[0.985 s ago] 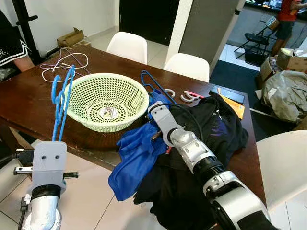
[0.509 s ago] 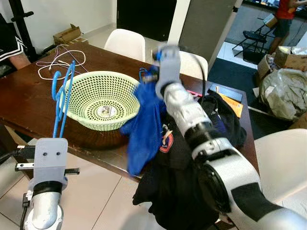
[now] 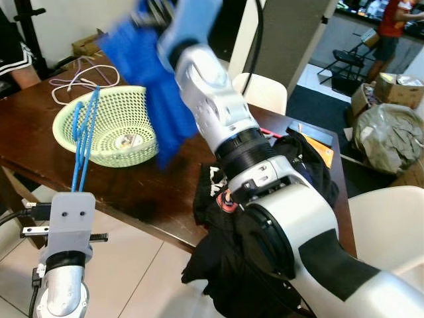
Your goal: Hang hanger
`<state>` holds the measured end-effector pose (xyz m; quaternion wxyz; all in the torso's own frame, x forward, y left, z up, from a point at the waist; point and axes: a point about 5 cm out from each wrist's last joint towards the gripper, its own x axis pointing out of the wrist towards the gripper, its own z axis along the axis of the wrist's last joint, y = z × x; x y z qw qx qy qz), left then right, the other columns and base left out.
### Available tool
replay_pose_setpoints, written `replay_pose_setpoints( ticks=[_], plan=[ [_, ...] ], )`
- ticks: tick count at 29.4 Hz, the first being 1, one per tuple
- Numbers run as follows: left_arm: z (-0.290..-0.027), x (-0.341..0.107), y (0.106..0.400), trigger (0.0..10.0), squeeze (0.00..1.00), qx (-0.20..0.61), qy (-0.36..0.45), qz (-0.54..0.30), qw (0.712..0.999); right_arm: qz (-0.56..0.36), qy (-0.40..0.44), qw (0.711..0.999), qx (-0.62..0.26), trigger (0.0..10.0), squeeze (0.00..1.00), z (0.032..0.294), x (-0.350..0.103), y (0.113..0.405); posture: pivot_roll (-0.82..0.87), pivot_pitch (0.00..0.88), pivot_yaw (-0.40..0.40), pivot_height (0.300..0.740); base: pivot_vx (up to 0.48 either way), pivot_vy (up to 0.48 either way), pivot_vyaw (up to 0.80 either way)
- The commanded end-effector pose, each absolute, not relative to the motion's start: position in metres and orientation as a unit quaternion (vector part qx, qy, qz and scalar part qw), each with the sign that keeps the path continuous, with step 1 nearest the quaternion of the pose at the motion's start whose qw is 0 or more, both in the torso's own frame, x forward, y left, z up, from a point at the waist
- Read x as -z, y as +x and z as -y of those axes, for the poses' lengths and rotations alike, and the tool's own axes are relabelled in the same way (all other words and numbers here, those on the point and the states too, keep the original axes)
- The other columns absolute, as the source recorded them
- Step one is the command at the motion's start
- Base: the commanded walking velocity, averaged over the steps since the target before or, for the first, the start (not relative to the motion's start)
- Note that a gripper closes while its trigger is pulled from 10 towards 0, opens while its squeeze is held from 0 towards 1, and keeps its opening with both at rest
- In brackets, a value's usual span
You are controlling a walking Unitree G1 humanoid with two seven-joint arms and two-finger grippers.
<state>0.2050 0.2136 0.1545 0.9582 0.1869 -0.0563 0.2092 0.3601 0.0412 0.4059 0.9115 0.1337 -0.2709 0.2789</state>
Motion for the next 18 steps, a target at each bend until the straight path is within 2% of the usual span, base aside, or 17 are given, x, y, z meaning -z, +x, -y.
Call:
replay_pose_setpoints(
  ticks=[1,5,7,10,12,14,16,18],
  plan=[
    [-0.210,-0.150,0.205,10.0,0.00,-0.205,0.185,0.052,0.960,0.284,0.152,0.912,-0.255,0.0,0.00,-0.031,-0.412,0.364,0.29,0.000,-0.217,0.740,0.000,0.000,0.00],
    [-0.210,-0.148,0.205,10.0,0.00,-0.206,0.187,0.050,0.959,0.312,0.162,0.910,-0.218,0.0,0.00,-0.018,-0.438,0.365,0.30,0.000,-0.225,0.740,0.000,0.000,0.00],
    [-0.210,-0.147,0.206,10.0,0.00,-0.206,0.189,0.051,0.959,0.331,0.189,0.899,-0.218,0.0,0.00,-0.013,-0.459,0.360,0.30,0.000,-0.230,0.740,0.000,0.000,0.00],
    [-0.209,-0.147,0.206,10.0,0.00,-0.206,0.190,0.052,0.959,0.332,0.200,0.890,-0.239,0.0,0.00,-0.018,-0.464,0.356,0.30,0.000,-0.232,0.740,0.000,0.000,0.00],
    [-0.209,-0.147,0.206,10.0,0.00,-0.206,0.191,0.053,0.958,0.330,0.202,0.885,-0.259,0.0,0.00,-0.026,-0.465,0.352,0.30,0.000,-0.232,0.740,0.000,0.000,0.00],
    [-0.209,-0.149,0.205,10.0,0.00,-0.210,0.192,0.057,0.957,0.314,0.188,0.880,-0.303,0.0,0.00,-0.049,-0.456,0.345,0.31,0.000,-0.245,0.740,0.000,0.000,0.00],
    [-0.209,-0.149,0.205,10.0,0.00,-0.210,0.192,0.057,0.957,0.314,0.188,0.880,-0.303,0.0,0.00,-0.049,-0.456,0.345,0.31,0.000,-0.245,0.740,0.000,0.000,0.00],
    [-0.209,-0.152,0.203,10.0,0.00,-0.217,0.197,0.063,0.954,0.292,0.167,0.878,-0.341,0.0,0.00,-0.074,-0.441,0.337,0.33,0.000,-0.260,0.740,0.000,0.000,0.00]
  ],
)
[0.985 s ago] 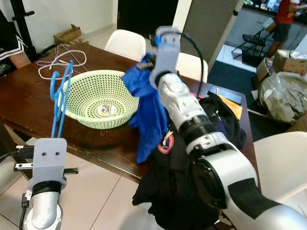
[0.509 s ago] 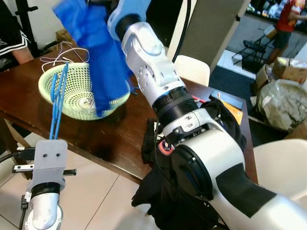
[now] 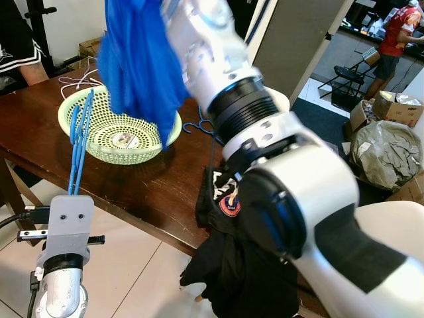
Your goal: Hang hanger
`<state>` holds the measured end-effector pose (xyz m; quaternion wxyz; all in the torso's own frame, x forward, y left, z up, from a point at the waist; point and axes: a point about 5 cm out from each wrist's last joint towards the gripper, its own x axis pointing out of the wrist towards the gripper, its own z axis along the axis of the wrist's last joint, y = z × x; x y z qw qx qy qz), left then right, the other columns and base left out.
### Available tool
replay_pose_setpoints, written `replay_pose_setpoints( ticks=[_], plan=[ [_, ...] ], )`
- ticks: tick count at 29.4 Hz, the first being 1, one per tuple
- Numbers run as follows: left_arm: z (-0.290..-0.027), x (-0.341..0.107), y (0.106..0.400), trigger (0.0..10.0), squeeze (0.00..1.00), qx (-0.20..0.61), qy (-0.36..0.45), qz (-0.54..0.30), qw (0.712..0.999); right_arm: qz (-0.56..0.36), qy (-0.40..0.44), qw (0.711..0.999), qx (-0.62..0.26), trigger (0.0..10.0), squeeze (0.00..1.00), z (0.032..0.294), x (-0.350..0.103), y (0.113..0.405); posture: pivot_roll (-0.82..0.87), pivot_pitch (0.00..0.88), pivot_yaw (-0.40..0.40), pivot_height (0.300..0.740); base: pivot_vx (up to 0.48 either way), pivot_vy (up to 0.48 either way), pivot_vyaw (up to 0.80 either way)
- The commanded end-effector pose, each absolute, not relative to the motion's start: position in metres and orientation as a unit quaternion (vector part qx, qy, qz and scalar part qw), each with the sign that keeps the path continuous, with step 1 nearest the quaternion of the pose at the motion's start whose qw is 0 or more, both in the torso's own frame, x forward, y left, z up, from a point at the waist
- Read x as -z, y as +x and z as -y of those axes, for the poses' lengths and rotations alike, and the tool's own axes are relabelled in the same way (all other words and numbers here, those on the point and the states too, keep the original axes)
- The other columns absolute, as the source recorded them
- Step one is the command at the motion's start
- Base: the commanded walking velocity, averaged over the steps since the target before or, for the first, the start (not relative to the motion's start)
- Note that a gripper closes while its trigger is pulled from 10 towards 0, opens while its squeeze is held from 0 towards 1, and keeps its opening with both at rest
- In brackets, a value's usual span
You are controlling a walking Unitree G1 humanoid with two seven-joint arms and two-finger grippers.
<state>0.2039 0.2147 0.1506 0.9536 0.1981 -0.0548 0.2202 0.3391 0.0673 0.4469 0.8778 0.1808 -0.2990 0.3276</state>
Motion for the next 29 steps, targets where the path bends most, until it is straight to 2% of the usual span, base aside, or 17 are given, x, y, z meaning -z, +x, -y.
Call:
replay_pose_setpoints(
  ticks=[1,3,5,9,18,24,28,29],
  plan=[
    [-0.209,-0.152,0.203,10.0,0.00,-0.217,0.197,0.063,0.954,0.292,0.167,0.878,-0.341,0.0,0.00,-0.074,-0.441,0.337,0.33,0.000,-0.260,0.740,0.000,0.000,0.00],
    [-0.209,-0.154,0.200,10.0,0.00,-0.223,0.203,0.066,0.951,0.276,0.143,0.877,-0.367,0.0,0.00,-0.092,-0.432,0.331,0.34,0.000,-0.273,0.740,0.000,0.000,0.00],
    [-0.209,-0.154,0.200,10.0,0.00,-0.223,0.203,0.066,0.951,0.276,0.143,0.877,-0.367,0.0,0.00,-0.092,-0.432,0.331,0.34,0.000,-0.273,0.740,0.000,0.000,0.00],
    [-0.212,-0.154,0.192,10.0,0.00,-0.245,0.213,0.064,0.944,0.251,0.106,0.875,-0.401,0.0,0.00,-0.118,-0.412,0.320,0.38,0.008,-0.308,0.740,0.000,0.000,0.00],
    [-0.216,-0.153,0.187,10.0,0.00,-0.258,0.220,0.058,0.939,0.231,0.095,0.879,-0.405,0.0,0.00,-0.121,-0.399,0.322,0.38,0.010,-0.296,0.740,0.000,0.000,0.00],
    [-0.215,-0.152,0.189,10.0,0.00,-0.252,0.221,0.053,0.941,0.213,0.105,0.904,-0.356,0.0,0.00,-0.090,-0.393,0.349,0.36,0.005,-0.266,0.740,0.000,0.000,0.00],
    [-0.218,-0.154,0.191,10.0,0.00,-0.249,0.218,0.050,0.942,0.205,0.145,0.932,-0.262,0.0,0.00,-0.023,-0.394,0.385,0.33,0.000,-0.226,0.740,0.000,0.000,0.00],
    [-0.218,-0.154,0.191,10.0,0.00,-0.249,0.218,0.050,0.942,0.205,0.145,0.932,-0.262,0.0,0.00,-0.023,-0.394,0.385,0.33,0.000,-0.226,0.740,0.000,0.000,0.00]
  ],
)
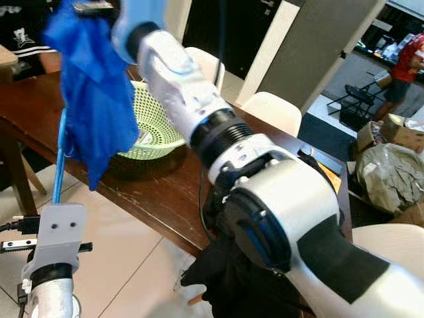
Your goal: Hang hanger
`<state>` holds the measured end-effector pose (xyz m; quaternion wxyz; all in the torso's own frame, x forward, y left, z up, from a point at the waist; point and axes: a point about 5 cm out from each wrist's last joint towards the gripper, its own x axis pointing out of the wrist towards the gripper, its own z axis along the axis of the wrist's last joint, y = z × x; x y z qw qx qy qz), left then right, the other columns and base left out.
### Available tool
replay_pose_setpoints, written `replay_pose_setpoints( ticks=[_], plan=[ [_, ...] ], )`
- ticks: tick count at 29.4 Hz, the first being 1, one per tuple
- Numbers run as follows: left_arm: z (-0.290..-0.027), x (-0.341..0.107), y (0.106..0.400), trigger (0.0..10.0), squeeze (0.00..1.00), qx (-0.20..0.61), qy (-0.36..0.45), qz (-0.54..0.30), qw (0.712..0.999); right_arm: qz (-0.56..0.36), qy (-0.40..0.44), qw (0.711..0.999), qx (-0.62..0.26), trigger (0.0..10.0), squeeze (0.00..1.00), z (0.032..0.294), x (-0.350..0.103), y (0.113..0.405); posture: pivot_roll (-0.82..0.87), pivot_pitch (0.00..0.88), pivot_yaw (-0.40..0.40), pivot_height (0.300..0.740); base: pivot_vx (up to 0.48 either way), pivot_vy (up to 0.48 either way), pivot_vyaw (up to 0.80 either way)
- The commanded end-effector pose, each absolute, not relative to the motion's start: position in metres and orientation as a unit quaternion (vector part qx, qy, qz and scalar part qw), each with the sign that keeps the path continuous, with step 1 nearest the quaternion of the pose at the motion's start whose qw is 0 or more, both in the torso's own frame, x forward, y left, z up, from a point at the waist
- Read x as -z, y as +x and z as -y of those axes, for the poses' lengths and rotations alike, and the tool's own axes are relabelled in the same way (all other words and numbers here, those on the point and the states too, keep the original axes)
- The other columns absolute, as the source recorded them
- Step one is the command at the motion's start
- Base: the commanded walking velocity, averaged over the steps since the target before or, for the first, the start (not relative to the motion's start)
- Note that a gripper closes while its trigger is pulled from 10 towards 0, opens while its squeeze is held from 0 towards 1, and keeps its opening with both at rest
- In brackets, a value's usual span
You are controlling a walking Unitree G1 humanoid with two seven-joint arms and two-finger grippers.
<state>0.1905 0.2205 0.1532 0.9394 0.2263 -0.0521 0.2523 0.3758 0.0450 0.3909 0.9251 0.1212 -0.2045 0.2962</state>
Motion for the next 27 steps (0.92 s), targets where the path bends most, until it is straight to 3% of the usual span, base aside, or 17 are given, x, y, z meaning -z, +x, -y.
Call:
replay_pose_setpoints(
  ticks=[1,5,9,10,12,13,18,20,22,27],
  plan=[
    [-0.219,-0.154,0.192,10.0,0.00,-0.248,0.217,0.050,0.943,0.206,0.143,0.937,-0.244,0.0,0.00,-0.011,-0.394,0.391,0.33,0.000,-0.226,0.740,0.000,0.000,0.00],
    [-0.220,-0.154,0.194,10.0,0.00,-0.244,0.220,0.048,0.943,0.202,0.125,0.946,-0.223,0.0,0.00,0.002,-0.390,0.397,0.32,0.000,-0.215,0.740,0.000,0.000,0.00],
    [-0.220,-0.154,0.195,10.0,0.00,-0.241,0.222,0.046,0.943,0.181,0.042,0.949,-0.256,0.0,0.00,-0.015,-0.370,0.394,0.32,0.002,-0.210,0.740,0.000,0.000,0.00],
    [-0.220,-0.154,0.195,10.0,0.00,-0.241,0.223,0.046,0.943,0.174,0.012,0.943,-0.284,8.1,0.00,-0.028,-0.361,0.390,0.32,0.002,-0.213,0.740,0.000,0.000,0.00],
    [-0.220,-0.154,0.195,10.0,0.00,-0.241,0.223,0.046,0.943,0.174,0.012,0.943,-0.284,8.1,0.00,-0.028,-0.361,0.390,0.32,0.002,-0.213,0.740,0.000,0.000,0.00],
    [-0.220,-0.154,0.194,10.0,0.00,-0.242,0.224,0.045,0.943,0.172,-0.012,0.929,-0.326,10.0,0.00,-0.044,-0.352,0.383,0.33,0.002,-0.219,0.740,0.000,0.000,0.00],
    [-0.221,-0.153,0.192,10.0,0.00,-0.249,0.224,0.044,0.941,0.177,-0.072,0.873,-0.448,10.0,0.00,-0.086,-0.332,0.357,0.34,0.000,-0.234,0.740,0.000,0.000,0.00],
    [-0.221,-0.153,0.192,10.0,0.00,-0.249,0.224,0.044,0.941,0.177,-0.072,0.873,-0.448,10.0,0.00,-0.086,-0.332,0.357,0.34,0.000,-0.234,0.740,0.000,0.000,0.00],
    [-0.222,-0.153,0.191,10.0,0.00,-0.251,0.223,0.044,0.941,0.176,-0.115,0.853,-0.478,10.0,1.00,-0.100,-0.319,0.347,0.34,0.000,-0.237,0.740,0.000,0.000,0.00],
    [-0.220,-0.153,0.192,10.0,0.00,-0.251,0.220,0.045,0.942,0.171,-0.125,0.864,-0.456,10.0,1.00,-0.100,-0.314,0.349,0.33,0.000,-0.242,0.740,0.000,0.000,0.00]
  ],
)
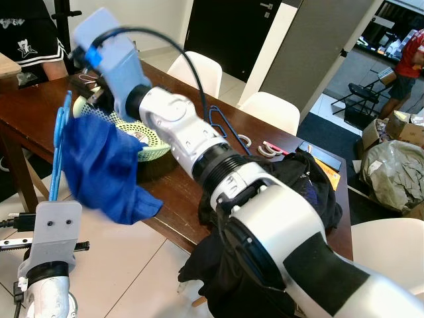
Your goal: Hang hanger
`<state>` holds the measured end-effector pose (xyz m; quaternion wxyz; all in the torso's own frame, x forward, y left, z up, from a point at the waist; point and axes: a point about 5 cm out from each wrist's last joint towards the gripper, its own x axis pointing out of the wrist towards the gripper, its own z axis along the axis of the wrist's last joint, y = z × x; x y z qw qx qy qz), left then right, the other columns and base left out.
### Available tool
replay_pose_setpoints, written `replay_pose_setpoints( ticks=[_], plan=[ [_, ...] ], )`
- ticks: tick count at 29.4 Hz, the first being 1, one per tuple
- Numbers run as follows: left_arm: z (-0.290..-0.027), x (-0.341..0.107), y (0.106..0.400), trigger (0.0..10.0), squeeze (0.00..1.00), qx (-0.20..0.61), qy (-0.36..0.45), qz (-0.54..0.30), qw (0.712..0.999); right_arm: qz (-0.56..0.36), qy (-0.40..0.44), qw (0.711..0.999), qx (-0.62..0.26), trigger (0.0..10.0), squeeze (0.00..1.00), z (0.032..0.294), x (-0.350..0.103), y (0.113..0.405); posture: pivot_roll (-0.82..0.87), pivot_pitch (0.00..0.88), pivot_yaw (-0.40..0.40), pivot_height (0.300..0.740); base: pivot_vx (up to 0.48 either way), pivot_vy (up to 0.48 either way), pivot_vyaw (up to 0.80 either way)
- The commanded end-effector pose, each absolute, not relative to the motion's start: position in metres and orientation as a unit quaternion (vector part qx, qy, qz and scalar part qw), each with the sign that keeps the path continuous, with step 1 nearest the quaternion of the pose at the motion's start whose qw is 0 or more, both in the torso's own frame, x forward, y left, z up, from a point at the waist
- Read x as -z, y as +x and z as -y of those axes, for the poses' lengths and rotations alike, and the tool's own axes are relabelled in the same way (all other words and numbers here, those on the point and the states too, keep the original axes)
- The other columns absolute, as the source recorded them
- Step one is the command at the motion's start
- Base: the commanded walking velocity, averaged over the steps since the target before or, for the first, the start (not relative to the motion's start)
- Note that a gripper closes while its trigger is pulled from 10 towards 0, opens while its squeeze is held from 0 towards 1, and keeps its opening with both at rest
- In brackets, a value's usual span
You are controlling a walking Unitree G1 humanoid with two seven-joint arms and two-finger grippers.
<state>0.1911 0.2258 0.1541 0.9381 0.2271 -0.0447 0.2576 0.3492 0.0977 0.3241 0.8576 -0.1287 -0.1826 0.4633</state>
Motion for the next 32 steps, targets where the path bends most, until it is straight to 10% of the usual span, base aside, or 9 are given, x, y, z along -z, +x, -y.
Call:
replay_pose_setpoints(
  ticks=[1,32],
  plan=[
    [-0.220,-0.153,0.192,10.0,0.00,-0.251,0.220,0.045,0.942,0.171,-0.125,0.864,-0.456,10.0,1.00,-0.100,-0.314,0.349,0.33,0.000,-0.242,0.740,0.000,0.000,0.00],
    [-0.226,-0.152,0.192,10.0,0.00,-0.251,0.209,0.038,0.944,0.127,-0.066,0.923,-0.356,10.0,0.93,-0.034,-0.296,0.387,0.29,0.023,-0.204,0.740,0.000,0.000,0.00]
  ],
)
